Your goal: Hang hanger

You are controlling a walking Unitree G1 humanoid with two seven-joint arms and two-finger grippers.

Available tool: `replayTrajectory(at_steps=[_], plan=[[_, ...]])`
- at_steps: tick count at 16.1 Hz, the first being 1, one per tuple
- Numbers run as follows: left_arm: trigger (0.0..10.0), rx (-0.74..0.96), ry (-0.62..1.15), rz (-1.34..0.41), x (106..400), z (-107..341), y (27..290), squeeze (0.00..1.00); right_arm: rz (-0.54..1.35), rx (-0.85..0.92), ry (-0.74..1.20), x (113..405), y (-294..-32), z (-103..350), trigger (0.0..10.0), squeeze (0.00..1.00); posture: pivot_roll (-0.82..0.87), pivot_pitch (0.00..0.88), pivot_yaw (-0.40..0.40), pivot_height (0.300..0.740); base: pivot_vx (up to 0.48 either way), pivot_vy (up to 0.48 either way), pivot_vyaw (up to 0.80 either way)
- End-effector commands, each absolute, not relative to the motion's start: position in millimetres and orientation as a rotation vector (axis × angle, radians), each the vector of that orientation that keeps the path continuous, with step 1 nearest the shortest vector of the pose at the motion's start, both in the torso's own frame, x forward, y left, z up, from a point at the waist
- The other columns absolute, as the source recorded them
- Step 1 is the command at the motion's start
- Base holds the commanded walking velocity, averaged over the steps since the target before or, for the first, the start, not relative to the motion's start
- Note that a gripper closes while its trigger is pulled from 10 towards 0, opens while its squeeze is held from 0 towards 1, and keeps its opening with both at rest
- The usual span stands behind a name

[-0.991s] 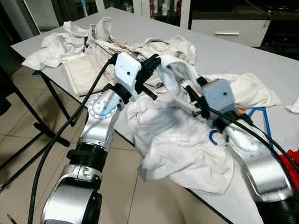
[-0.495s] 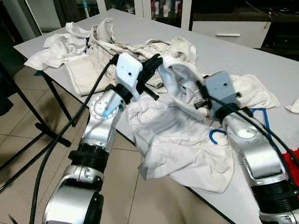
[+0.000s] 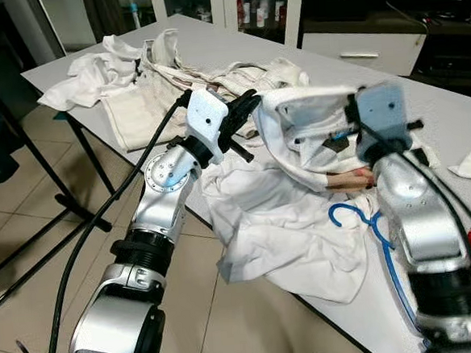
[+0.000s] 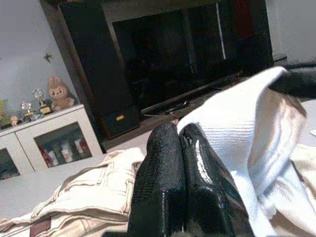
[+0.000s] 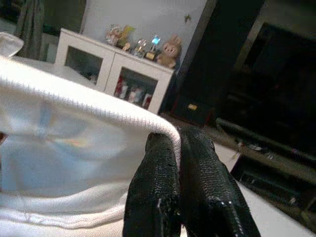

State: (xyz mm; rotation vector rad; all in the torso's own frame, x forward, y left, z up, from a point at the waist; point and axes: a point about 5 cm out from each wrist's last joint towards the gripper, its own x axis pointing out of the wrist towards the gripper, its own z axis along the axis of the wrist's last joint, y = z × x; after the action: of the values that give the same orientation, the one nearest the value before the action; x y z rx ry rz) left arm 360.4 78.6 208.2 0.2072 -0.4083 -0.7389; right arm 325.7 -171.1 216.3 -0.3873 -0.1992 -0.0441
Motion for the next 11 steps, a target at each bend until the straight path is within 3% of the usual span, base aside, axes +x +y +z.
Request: replayTrajectory(at_steps=[1,3,4,5,7,8,11], plan=[[10.0,0.211,-0.432,-0.721,361.2,215.0,83.9,0.00,-0.128,-0.390,-0.221,327.8,-186.4,224.7,0.0,0.00,-0.04,0.000,0.037,0.723,0.000,0.000,0.00],[10.0,0.196,-0.430,-0.725,361.0,214.7,84.1,0.00,-0.128,-0.399,-0.236,329.4,-186.0,229.0,0.0,0.00,-0.03,0.000,0.038,0.723,0.000,0.000,0.00],[10.0,0.184,-0.430,-0.725,360.8,214.7,84.3,0.74,-0.128,-0.402,-0.246,330.2,-185.5,231.4,0.0,0.00,-0.03,0.000,0.038,0.723,0.000,0.000,0.00],[10.0,0.171,-0.430,-0.721,360.6,214.4,85.4,1.00,-0.139,-0.414,-0.276,331.3,-185.5,237.4,0.0,0.00,-0.03,0.000,0.038,0.723,0.000,0.000,0.00],[10.0,0.193,-0.435,-0.698,361.0,214.4,86.6,1.00,-0.154,-0.427,-0.291,332.3,-187.3,241.0,0.0,0.00,-0.03,0.000,0.037,0.723,0.000,0.000,0.00],[10.0,0.222,-0.424,-0.671,363.1,212.7,87.8,0.00,-0.173,-0.448,-0.300,333.8,-190.9,244.6,0.0,0.00,-0.03,0.000,0.037,0.723,0.000,0.000,0.00],[10.0,0.236,-0.399,-0.612,367.0,209.9,94.0,0.00,-0.236,-0.480,-0.311,336.5,-203.7,253.0,0.0,0.00,-0.03,0.000,0.036,0.723,0.000,0.000,0.00]])
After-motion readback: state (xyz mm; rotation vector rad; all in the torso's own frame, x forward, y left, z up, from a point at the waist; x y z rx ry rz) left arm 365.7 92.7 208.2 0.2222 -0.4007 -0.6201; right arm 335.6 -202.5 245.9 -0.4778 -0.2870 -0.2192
